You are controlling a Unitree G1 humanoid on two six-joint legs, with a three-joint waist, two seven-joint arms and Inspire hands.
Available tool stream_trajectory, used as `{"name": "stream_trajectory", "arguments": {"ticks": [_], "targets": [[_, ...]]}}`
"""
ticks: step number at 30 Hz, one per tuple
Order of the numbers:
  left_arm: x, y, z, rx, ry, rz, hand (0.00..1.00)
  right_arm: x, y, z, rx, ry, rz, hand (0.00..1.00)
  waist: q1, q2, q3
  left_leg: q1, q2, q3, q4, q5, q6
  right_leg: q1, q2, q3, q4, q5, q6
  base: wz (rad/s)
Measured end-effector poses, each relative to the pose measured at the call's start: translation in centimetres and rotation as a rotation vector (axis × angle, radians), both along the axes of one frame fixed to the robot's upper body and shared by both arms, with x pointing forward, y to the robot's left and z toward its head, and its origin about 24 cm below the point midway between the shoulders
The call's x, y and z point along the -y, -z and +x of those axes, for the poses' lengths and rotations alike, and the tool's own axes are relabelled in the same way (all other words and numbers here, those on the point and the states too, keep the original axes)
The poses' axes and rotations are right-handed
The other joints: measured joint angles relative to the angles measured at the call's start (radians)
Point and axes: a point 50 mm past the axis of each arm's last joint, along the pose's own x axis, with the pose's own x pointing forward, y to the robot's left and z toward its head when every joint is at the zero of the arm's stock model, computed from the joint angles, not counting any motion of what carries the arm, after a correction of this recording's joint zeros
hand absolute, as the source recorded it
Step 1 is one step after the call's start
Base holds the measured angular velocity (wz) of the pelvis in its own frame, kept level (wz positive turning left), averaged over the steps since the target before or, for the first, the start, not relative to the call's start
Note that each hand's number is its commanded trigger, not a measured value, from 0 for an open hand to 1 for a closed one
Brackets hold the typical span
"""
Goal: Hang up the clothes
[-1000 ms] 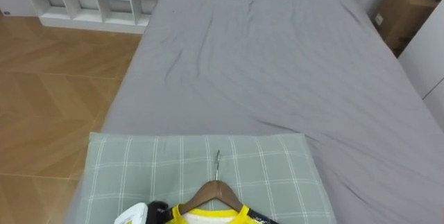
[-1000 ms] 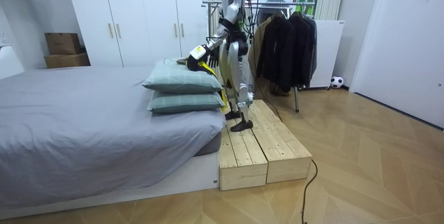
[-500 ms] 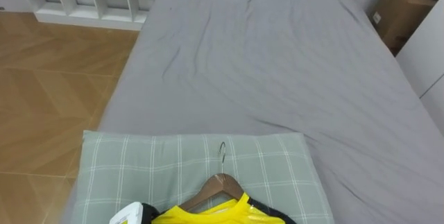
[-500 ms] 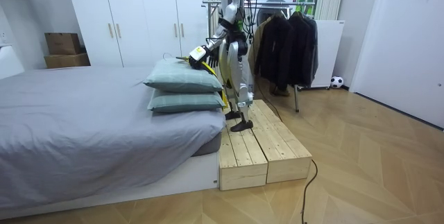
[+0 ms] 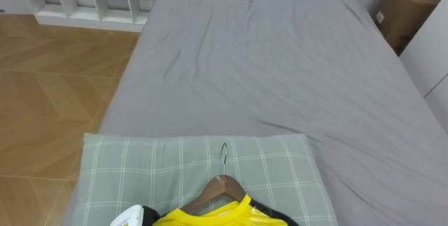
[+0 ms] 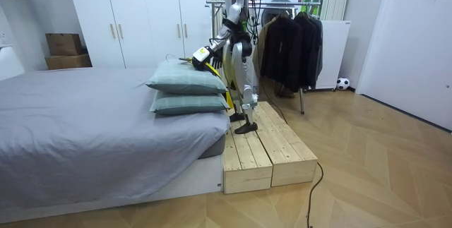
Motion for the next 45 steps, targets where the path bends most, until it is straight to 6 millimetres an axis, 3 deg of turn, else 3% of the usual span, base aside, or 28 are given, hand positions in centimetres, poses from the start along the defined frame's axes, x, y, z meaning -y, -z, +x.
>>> {"name": "stream_trajectory", "arguments": {"ticks": [22, 30, 45], "targets": [[0.6, -1.4, 0.8, 0.106, 0.037, -0.025, 1.00, 0.3, -0.1, 0.0, 0.013, 0.022, 0.002, 0.00, 0.000, 0.044, 0.0045, -0.003, 0.001, -0.027, 0.008, 0.000, 0.000, 0.004, -0.006, -0.039, 0.001, 0.000, 0.000, 0.03], [0.5, -2.3, 0.6, 0.172, 0.059, -0.027, 1.00, 0.5, 0.0, -0.5, 0.023, 0.057, 0.007, 0.00, -0.002, 0.044, 0.0043, 0.004, -0.001, -0.050, 0.020, 0.000, 0.000, 0.022, -0.015, -0.051, -0.001, 0.000, 0.000, 0.06], [1.2, -4.8, 0.6, 0.311, 0.078, -0.071, 1.00, 0.9, 0.1, -1.4, 0.009, 0.113, 0.006, 0.00, 0.000, 0.044, 0.0046, 0.025, -0.004, -0.052, 0.024, 0.000, 0.000, 0.047, -0.017, -0.050, -0.005, -0.002, -0.001, 0.00]]}}
